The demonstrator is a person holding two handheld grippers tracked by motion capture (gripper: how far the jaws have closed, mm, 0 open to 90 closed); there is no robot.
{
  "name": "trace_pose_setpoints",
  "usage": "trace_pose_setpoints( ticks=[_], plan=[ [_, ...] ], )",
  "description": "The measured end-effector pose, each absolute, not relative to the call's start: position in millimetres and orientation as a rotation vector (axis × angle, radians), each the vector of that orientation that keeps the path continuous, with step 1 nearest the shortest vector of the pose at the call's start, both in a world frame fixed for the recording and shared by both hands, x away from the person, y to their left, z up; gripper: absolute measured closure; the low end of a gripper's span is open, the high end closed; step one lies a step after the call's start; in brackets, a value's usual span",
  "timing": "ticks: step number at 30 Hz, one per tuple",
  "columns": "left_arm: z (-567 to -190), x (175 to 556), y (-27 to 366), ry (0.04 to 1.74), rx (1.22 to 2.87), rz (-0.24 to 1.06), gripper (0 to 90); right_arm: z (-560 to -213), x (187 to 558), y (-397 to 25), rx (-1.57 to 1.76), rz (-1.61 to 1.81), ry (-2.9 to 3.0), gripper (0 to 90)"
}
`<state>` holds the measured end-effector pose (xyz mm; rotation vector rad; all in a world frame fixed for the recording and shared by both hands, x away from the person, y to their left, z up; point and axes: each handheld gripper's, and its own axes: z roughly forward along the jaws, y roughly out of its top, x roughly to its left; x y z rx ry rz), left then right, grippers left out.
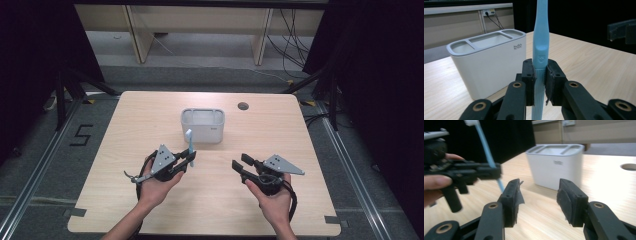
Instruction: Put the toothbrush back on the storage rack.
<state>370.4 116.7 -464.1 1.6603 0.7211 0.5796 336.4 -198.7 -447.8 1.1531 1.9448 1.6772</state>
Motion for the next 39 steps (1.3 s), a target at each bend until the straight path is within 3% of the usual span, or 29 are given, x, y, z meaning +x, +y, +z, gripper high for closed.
trace_pose_setpoints(
  ticks=[19,39],
  plan=[
    [-446,384,133,0.733,1.61,0.63,78.3,-493,331,-241,1.18,1.46,1.791,50.5],
    [-430,403,144,0.754,1.561,0.67,78.3,-501,331,-242,1.172,1.439,1.772,49.8]
  ],
)
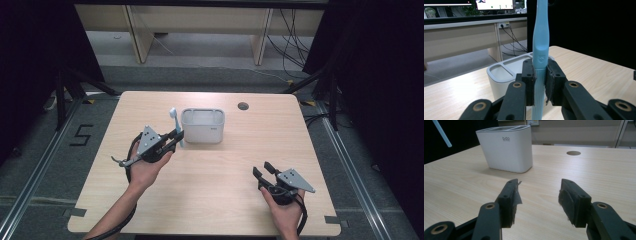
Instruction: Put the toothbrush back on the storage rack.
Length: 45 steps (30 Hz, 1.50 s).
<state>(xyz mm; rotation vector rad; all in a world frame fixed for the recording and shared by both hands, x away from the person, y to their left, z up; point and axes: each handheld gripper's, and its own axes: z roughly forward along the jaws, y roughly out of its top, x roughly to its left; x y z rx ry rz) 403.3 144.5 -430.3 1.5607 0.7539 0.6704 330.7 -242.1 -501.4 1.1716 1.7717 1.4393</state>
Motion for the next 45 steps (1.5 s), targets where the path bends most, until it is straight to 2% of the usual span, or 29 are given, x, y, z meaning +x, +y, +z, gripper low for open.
trace_pose_setpoints(
  ticks=[45],
  plan=[
    [-400,450,142,0.711,1.509,0.761,78.3,-498,330,-241,1.178,1.406,1.792,50.0]
  ],
)
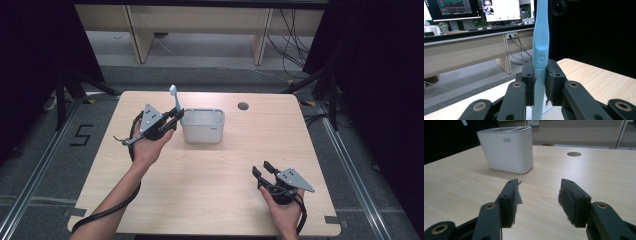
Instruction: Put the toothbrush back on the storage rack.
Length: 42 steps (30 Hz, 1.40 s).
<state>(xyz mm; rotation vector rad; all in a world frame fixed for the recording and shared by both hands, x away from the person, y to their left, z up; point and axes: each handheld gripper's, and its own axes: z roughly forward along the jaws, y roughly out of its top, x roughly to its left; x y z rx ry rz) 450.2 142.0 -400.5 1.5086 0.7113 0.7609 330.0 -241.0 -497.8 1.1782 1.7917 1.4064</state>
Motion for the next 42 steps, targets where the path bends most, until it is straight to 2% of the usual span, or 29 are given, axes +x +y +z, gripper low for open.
trace_pose_setpoints(
  ticks=[42],
  plan=[
    [-401,485,131,0.73,1.511,0.796,78.2,-499,329,-242,1.174,1.424,1.779,50.2]
  ],
)
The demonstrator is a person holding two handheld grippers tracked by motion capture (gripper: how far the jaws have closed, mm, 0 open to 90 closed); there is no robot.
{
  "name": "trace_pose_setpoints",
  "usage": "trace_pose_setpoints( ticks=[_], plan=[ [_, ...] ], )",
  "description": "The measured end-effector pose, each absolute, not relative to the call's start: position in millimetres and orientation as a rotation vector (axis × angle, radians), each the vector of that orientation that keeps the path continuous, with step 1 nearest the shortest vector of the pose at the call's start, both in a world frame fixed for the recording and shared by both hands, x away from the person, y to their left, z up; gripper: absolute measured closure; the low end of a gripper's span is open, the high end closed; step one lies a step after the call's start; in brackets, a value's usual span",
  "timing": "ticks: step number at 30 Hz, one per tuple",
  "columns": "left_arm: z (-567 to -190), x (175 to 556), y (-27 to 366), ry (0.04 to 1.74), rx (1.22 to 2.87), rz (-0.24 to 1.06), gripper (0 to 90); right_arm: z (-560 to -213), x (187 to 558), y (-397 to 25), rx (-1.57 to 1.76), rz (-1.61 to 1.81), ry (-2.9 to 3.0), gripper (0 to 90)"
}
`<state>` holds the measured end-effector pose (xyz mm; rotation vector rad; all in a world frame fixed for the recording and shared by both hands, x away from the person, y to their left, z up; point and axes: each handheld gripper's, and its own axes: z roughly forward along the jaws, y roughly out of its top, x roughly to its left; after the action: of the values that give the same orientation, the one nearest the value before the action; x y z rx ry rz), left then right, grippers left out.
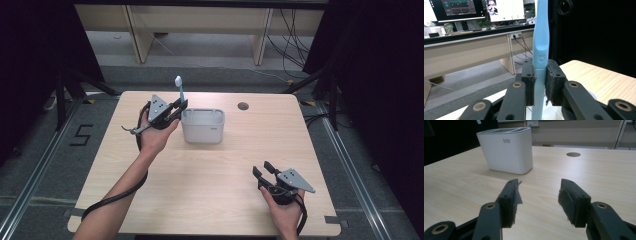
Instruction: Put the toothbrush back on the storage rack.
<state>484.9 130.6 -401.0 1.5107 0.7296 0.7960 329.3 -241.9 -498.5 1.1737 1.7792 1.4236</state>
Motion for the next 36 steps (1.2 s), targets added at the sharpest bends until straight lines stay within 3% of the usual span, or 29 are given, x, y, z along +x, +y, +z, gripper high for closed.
trace_pose_setpoints(
  ticks=[36],
  plan=[
    [-427,488,132,0.784,1.584,0.753,78.1,-502,330,-239,1.213,1.445,1.79,50.1]
  ],
)
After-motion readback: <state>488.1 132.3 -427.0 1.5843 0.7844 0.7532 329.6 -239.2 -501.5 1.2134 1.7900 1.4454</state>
